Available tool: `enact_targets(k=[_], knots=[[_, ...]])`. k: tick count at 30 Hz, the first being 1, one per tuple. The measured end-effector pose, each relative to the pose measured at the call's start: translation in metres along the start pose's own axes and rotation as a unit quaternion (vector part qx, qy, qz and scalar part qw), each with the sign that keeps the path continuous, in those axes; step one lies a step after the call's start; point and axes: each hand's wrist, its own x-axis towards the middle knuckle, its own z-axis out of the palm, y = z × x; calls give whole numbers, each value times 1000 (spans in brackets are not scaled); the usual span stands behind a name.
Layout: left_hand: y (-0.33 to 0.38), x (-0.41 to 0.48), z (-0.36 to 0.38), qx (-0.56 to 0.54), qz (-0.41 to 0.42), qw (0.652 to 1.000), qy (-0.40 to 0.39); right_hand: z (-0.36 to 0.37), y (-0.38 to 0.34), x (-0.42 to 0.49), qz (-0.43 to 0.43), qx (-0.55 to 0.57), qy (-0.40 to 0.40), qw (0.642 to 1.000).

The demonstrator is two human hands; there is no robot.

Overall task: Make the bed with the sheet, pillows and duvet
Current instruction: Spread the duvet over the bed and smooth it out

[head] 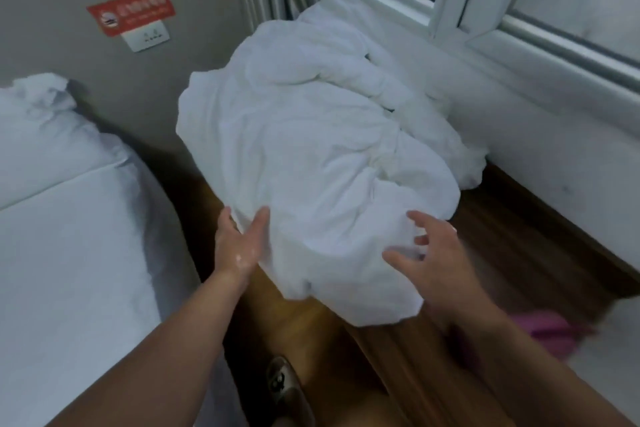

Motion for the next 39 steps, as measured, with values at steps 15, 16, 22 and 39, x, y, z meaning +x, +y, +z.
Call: enact_targets(k=[15, 16, 22, 39], knots=[[126, 166, 7, 86, -97, 990, -61, -13, -126, 274, 29, -252, 19, 967], [124, 168, 7, 86, -95, 990, -65, -14, -127, 291, 41, -266, 3, 963], [117, 177, 5, 95, -82, 990, -71, -3, -103, 377, 55, -320, -84, 942], [120, 168, 52, 41, 22, 999, -17, 56, -96, 358, 23, 50, -76, 996]])
